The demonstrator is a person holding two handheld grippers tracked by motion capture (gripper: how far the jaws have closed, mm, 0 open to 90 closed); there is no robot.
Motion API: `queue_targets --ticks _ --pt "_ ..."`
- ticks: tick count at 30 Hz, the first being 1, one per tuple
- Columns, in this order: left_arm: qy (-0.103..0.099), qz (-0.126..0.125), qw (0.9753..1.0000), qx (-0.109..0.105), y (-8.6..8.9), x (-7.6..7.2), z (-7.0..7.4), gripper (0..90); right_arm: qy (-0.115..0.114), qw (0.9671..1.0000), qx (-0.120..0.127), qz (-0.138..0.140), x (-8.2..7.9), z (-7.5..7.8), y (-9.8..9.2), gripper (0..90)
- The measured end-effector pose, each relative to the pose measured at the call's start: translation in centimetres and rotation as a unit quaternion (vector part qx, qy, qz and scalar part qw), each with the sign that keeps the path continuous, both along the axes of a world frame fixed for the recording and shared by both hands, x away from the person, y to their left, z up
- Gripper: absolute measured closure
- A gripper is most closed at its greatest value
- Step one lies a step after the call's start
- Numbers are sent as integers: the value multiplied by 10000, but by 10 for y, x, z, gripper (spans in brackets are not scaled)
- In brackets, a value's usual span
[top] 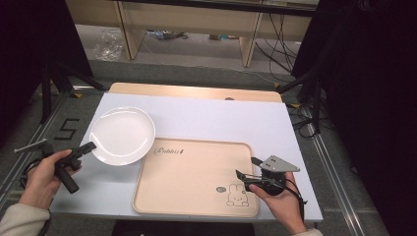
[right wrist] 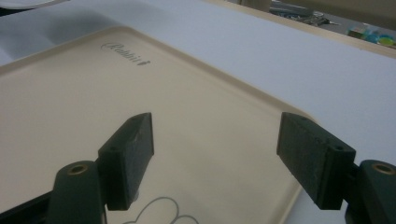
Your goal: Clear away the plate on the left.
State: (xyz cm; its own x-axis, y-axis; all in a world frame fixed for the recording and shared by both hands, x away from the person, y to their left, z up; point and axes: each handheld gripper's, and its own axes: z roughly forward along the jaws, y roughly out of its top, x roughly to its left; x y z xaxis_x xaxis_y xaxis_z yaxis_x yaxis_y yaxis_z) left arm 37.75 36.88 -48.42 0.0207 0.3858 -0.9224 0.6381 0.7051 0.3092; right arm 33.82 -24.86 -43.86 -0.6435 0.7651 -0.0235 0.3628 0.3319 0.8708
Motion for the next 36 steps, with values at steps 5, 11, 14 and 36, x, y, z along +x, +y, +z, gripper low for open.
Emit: queue_targets --ticks 5,11,14,36 --pt "-3 -51 10000 -23 -6 1 0 873 109 9999 45 -103 -3 0 -1 281" --pt "-41 -148 9999 6 -11 2 2 873 -10 9999 -50 -99 -2 1 -4 281" --pt "-48 -203 9998 50 -14 1 4 873 95 9999 55 -116 -2 0 -2 282" --pt "-43 -416 9990 128 -31 3 10 872 51 9999 55 -81 -2 -1 -3 282"
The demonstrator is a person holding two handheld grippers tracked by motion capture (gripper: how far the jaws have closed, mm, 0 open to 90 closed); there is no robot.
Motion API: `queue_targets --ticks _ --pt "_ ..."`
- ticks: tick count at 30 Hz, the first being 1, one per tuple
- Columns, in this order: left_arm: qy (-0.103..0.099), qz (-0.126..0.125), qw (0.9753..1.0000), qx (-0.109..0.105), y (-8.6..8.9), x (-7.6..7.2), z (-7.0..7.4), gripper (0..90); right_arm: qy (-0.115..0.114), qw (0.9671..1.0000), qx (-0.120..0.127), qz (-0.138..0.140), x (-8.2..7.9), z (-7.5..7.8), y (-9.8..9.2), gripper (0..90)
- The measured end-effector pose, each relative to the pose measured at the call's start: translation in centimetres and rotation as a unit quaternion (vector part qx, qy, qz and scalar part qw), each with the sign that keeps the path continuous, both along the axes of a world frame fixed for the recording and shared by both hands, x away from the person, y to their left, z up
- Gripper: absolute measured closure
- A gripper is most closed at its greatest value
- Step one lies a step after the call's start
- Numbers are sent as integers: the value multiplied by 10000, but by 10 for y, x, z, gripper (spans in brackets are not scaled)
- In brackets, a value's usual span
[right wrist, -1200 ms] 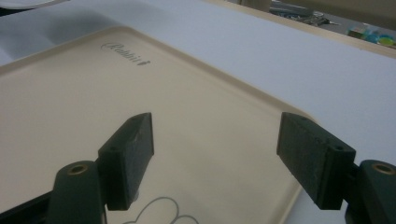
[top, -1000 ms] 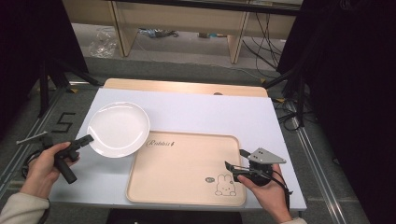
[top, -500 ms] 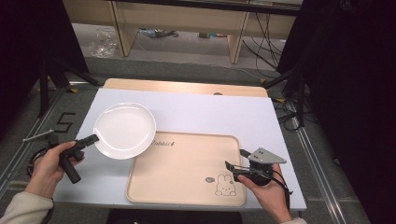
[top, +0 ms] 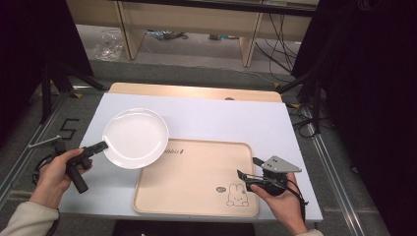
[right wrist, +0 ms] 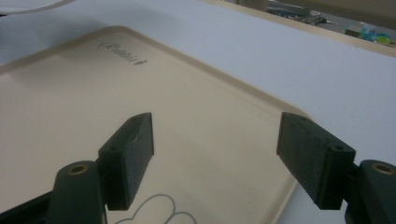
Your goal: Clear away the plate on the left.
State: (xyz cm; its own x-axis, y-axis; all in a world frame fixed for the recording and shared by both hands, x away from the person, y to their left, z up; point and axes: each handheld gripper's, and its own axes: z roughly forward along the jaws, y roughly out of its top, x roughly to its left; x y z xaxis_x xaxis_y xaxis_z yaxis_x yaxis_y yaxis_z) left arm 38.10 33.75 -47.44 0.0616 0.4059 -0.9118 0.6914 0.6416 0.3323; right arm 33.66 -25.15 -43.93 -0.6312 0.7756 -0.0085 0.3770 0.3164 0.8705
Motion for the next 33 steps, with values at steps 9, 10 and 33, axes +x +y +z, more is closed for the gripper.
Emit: queue_targets --ticks 9,10,33 --pt "-10 -56 10000 -15 -4 2 -1 871 -15 10000 -44 -20 0 0 -1 283" --pt "-173 -110 9997 -156 -5 2 -2 871 10 10000 -37 -16 0 0 -1 283" --pt "-63 -303 9995 -79 -21 3 3 871 69 10000 8 21 -1 0 -1 283"
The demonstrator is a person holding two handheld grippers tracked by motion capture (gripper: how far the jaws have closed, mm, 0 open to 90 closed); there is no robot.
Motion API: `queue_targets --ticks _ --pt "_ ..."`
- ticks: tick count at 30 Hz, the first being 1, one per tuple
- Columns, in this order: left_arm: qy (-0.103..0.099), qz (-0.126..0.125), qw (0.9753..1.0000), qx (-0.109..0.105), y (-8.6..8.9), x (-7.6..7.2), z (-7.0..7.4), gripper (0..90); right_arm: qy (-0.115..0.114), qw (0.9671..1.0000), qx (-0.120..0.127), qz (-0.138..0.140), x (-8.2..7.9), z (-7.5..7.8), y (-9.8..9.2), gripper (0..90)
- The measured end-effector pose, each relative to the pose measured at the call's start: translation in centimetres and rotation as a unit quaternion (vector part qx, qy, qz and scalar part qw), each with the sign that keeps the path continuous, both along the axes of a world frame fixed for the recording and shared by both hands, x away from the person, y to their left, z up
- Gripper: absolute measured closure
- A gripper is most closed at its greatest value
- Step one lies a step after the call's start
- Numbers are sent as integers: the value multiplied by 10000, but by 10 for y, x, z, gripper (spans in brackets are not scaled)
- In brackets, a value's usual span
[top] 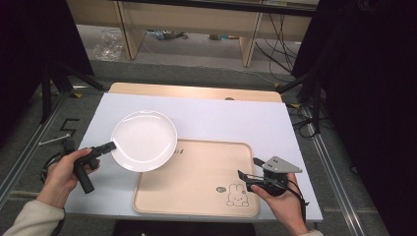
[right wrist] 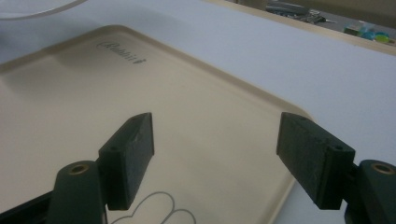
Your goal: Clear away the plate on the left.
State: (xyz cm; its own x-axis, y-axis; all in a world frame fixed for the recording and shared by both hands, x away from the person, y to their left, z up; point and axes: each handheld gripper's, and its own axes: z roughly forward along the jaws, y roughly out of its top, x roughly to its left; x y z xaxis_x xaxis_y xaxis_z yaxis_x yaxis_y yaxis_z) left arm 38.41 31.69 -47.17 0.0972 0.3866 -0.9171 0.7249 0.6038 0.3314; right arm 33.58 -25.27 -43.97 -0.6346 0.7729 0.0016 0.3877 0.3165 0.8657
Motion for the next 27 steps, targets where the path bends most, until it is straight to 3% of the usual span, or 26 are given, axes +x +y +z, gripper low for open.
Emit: queue_targets --ticks 25,27 --pt "72 -449 9989 133 -23 0 3 870 2 10000 -6 -3 0 0 0 283" --pt "5 -411 9991 47 -25 0 3 870 3 10000 -4 -3 0 0 0 283"
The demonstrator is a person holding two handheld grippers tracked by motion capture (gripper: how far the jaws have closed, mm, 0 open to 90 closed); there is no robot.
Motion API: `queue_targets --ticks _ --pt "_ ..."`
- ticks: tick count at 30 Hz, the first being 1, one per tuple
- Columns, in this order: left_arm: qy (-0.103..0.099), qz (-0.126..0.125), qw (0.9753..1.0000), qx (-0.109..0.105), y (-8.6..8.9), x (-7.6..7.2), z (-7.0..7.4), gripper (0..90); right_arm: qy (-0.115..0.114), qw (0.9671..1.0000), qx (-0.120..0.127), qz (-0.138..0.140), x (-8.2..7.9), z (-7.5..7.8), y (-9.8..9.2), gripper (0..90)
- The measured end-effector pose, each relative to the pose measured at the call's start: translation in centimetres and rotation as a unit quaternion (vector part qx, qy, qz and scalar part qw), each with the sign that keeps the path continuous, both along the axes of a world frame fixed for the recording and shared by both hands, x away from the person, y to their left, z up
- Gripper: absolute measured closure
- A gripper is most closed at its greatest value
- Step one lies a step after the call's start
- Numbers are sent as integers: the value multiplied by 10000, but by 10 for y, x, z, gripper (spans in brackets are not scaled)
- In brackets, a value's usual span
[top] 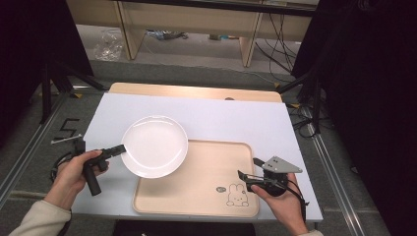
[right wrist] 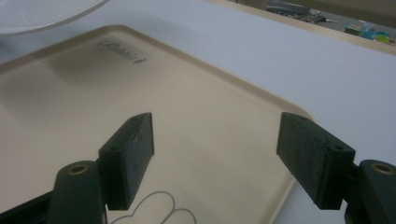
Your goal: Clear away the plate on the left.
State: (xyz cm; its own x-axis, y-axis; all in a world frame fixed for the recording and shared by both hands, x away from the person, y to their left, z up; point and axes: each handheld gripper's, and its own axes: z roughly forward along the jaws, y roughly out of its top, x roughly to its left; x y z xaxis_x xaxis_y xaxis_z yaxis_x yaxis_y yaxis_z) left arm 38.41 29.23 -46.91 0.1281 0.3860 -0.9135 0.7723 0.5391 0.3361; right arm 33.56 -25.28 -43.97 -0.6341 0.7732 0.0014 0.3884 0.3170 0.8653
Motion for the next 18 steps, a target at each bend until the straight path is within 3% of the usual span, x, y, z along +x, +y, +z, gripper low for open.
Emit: queue_targets --ticks 18 --pt "50 -237 9997 94 -12 -1 1 869 14 10000 23 -27 -1 0 0 283"
